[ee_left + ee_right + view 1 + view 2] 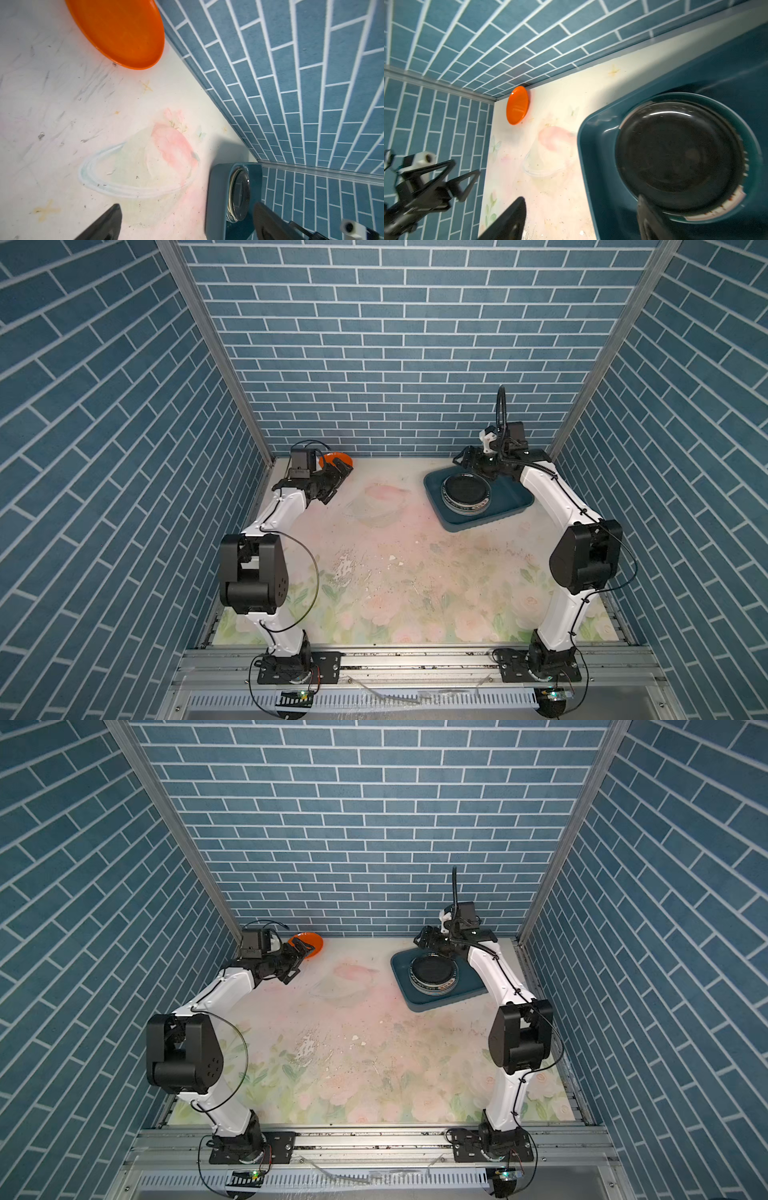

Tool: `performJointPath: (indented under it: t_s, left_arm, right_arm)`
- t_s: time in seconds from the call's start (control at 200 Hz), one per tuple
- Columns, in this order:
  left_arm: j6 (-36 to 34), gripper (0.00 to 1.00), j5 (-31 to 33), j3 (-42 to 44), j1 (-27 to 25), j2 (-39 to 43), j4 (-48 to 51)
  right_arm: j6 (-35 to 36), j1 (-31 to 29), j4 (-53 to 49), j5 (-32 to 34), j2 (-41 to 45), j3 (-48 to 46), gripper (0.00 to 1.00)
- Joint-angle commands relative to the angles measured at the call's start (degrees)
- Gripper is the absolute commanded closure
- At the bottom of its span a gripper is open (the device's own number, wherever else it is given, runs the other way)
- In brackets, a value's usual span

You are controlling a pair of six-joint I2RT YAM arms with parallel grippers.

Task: Place the plates into the plastic bin on the countertop
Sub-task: 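Open the right gripper over the bin while the left moves to the orange plate, then grasp the orange plate's rim with the left gripper and lift it upright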

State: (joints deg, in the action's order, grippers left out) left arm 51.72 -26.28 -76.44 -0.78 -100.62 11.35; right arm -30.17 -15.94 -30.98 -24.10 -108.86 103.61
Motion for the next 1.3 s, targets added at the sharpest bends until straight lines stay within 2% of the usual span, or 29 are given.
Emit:
performJointPath:
  t_s: [0.0,0.15,0.325,0.75,0.95,1.295]
  left_arm:
    - [2.9,0.0,-2.0,2.1,1.9,-2.0,-4.9]
    - [3.5,0.0,-2.7,1.6,3.8,-5.2,-6.0]
    - [1.1,0.01,-2.0,-3.8,5.2,-10.3,-2.2]
    - [1.9,0.07,-0.2,-16.5,7.7,-24.5,-1.3]
    - [5.7,0.13,-0.1,-22.3,7.8,-31.6,-4.8]
    - [12.8,0.24,2.3,-27.7,7.8,-39.1,-10.0]
  right_arm:
    - [-1.3,-2.2,3.2,-2.8,0.5,2.1,0.16]
    - [-2.8,-4.6,5.1,-2.6,-0.6,3.3,0.15]
    - [-2.9,-6.0,5.3,-1.6,-1.4,4.3,0.15]
    - [-3.2,-6.9,4.5,3.9,0.2,4.4,0.15]
    - [-3.1,-6.9,2.4,7.3,-0.1,5.9,0.16]
    - [-3.8,-7.0,-1.6,10.8,-2.2,9.6,0.16]
